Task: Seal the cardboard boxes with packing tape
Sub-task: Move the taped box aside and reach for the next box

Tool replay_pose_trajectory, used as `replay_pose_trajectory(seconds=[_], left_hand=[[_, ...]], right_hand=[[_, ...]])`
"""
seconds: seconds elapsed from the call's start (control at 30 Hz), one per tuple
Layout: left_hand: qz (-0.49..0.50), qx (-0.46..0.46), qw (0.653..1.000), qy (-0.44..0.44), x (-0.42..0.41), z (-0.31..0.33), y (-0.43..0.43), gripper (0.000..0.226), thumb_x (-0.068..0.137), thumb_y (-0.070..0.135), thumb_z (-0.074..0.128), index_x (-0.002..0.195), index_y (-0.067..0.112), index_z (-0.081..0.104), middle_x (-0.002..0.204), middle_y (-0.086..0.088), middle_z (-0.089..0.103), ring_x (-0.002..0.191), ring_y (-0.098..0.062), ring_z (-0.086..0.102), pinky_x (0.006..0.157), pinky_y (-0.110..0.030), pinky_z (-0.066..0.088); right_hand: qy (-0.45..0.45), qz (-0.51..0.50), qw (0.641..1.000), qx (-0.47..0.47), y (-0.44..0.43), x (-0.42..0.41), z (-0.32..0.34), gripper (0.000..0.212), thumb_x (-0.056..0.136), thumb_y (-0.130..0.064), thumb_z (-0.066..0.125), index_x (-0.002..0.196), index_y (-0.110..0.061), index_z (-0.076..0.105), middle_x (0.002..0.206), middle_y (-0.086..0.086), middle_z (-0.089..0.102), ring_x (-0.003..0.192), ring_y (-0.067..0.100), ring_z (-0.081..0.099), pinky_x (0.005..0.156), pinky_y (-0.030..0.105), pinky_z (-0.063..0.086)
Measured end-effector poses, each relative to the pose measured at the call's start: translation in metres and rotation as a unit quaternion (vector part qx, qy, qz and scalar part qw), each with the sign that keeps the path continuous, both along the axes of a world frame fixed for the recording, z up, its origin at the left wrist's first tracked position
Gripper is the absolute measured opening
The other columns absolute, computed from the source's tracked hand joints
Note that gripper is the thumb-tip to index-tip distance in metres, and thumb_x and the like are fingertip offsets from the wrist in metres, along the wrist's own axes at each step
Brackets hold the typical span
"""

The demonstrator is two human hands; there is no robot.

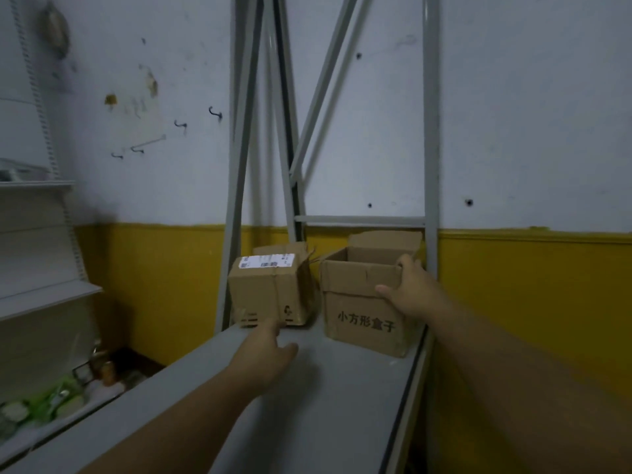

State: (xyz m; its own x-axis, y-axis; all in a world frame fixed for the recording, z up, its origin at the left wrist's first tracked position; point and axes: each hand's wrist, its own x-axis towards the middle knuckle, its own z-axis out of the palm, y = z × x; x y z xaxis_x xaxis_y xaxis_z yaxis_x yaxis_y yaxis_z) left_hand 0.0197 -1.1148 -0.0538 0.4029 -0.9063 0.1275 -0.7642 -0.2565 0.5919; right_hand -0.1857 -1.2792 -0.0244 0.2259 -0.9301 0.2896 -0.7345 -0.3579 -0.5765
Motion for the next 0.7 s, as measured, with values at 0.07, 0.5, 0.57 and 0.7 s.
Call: replay_pose_trajectory(seconds=[0.07,0.5,0.57,0.7], left_hand=[[-0.027,0.035,0.998,-0.047,-0.002,0.012,0.019,0.055,0.091,0.038,0.054,0.14,0.023,0.035,0.14,-0.001,0.045,0.124,-0.018,0.046,0.096,-0.028,0.04],[0.084,0.089,0.945,-0.302,0.026,0.099,0.279,0.057,0.095,0.052,0.036,0.143,0.022,0.031,0.151,-0.002,0.029,0.139,-0.021,0.024,0.112,-0.038,0.027],[0.126,0.113,0.933,-0.318,0.032,0.088,0.343,0.054,0.097,0.049,0.033,0.143,0.021,0.032,0.151,-0.002,0.03,0.141,-0.021,0.019,0.112,-0.038,0.022],[0.243,0.188,0.902,-0.305,0.046,0.067,0.492,0.058,0.096,0.053,0.031,0.146,0.024,0.027,0.155,0.0,0.022,0.145,-0.02,0.008,0.116,-0.041,0.013]], right_hand=[[0.002,-0.001,0.999,0.041,0.007,-0.009,0.006,0.104,0.062,-0.073,0.067,0.142,-0.028,0.02,0.15,0.011,0.02,0.132,0.034,0.035,0.102,0.053,0.041],[0.16,0.297,0.921,-0.197,0.274,0.084,0.031,0.056,0.096,-0.049,0.036,0.145,-0.022,0.033,0.156,0.009,0.019,0.143,0.026,0.014,0.114,0.041,0.018],[0.197,0.396,0.884,-0.154,0.342,0.122,0.014,0.059,0.097,-0.05,0.035,0.149,-0.024,0.024,0.159,0.007,0.011,0.146,0.025,0.007,0.116,0.042,0.014],[0.214,0.53,0.803,-0.167,0.466,0.17,-0.004,0.062,0.096,-0.05,0.037,0.15,-0.024,0.021,0.159,0.005,0.012,0.146,0.023,0.009,0.116,0.042,0.019]])
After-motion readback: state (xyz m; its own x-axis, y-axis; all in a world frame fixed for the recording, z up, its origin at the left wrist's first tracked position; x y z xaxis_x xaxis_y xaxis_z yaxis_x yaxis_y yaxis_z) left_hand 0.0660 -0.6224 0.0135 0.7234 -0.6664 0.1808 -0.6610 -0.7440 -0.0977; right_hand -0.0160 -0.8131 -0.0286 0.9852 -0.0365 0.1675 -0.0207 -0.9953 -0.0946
